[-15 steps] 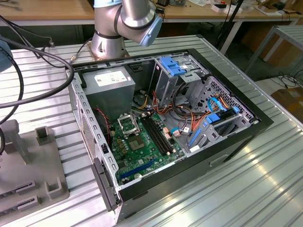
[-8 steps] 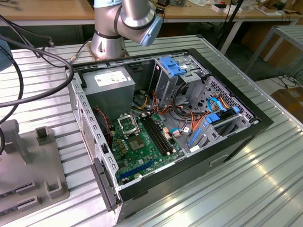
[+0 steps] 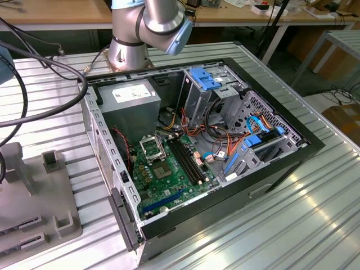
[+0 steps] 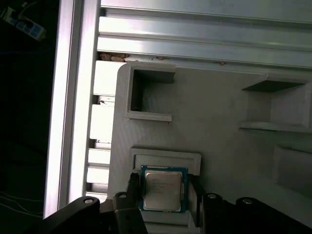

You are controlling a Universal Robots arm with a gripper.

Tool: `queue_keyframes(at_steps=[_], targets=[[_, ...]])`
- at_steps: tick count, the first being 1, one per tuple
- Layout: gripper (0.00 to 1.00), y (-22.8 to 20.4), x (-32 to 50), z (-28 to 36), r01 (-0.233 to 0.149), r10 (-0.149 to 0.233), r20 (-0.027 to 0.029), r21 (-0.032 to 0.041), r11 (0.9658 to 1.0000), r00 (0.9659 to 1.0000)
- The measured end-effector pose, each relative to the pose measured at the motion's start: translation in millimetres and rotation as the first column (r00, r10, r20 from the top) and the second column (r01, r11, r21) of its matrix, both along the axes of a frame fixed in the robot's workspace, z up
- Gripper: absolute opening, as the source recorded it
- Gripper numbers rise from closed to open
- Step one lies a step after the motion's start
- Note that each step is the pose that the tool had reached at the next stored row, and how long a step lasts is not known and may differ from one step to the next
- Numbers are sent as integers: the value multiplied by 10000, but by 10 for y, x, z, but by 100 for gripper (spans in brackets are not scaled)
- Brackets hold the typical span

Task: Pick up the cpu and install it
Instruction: 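Pick up the cpu and move it towards the insertion slot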

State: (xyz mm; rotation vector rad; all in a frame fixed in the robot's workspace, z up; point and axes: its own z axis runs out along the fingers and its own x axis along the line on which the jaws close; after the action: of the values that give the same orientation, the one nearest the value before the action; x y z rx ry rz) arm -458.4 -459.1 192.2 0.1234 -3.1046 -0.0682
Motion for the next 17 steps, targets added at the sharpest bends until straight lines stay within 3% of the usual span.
queue_keyframes(at_steps=[13, 15, 17], targets=[[49, 0, 0, 0, 1, -1, 1, 5, 10000, 10000], [56, 0, 0, 0, 0, 0, 0, 5, 10000, 10000], [56, 0, -1, 0, 1, -1, 0, 5, 10000, 10000]])
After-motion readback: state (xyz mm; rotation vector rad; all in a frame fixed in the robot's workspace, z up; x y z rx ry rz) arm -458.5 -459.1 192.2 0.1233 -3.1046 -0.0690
